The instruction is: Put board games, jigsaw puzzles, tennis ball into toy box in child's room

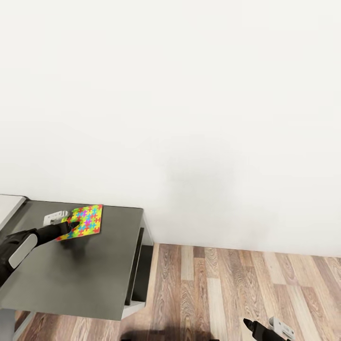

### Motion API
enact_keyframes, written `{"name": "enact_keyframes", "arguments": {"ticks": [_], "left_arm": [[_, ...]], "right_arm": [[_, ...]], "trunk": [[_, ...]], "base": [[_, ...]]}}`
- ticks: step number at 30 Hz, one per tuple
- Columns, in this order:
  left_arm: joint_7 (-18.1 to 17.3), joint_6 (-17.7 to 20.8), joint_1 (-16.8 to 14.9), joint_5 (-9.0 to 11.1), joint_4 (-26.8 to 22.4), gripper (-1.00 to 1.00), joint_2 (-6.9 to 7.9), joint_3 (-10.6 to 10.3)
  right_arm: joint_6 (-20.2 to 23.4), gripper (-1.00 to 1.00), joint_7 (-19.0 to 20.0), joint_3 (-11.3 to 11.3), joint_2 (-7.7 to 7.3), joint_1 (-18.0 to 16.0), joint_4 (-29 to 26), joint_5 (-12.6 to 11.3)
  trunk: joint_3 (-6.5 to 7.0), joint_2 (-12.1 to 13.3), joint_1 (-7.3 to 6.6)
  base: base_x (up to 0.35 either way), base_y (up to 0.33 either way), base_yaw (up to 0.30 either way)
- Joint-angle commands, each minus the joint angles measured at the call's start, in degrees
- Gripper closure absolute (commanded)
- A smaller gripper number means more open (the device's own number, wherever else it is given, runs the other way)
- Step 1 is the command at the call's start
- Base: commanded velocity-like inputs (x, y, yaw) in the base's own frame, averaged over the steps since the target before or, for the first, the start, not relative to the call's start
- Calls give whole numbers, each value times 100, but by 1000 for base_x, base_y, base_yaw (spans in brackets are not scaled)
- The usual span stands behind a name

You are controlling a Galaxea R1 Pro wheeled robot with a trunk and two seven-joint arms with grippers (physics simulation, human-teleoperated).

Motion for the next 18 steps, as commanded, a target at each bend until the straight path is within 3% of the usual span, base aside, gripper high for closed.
{"name": "enact_keyframes", "arguments": {"ticks": [1, 5, 18], "left_arm": [[1, 19, -5, 32, -3, -100, 6, -23], [1, 18, -5, 32, -3, -100, 8, -23], [1, 16, -5, 32, -3, -100, 6, -23]], "right_arm": [[43, -100, 21, -26, 4, -2, -7, -33], [43, -100, 20, -26, 5, -2, -7, -33], [61, -100, 37, -26, -2, -2, -7, -41]], "trunk": [[-9, -10, 3], [-9, -10, 3], [-9, -10, 3]], "base": [[0, -171, 0], [0, -134, 0], [0, -8, 0]]}}
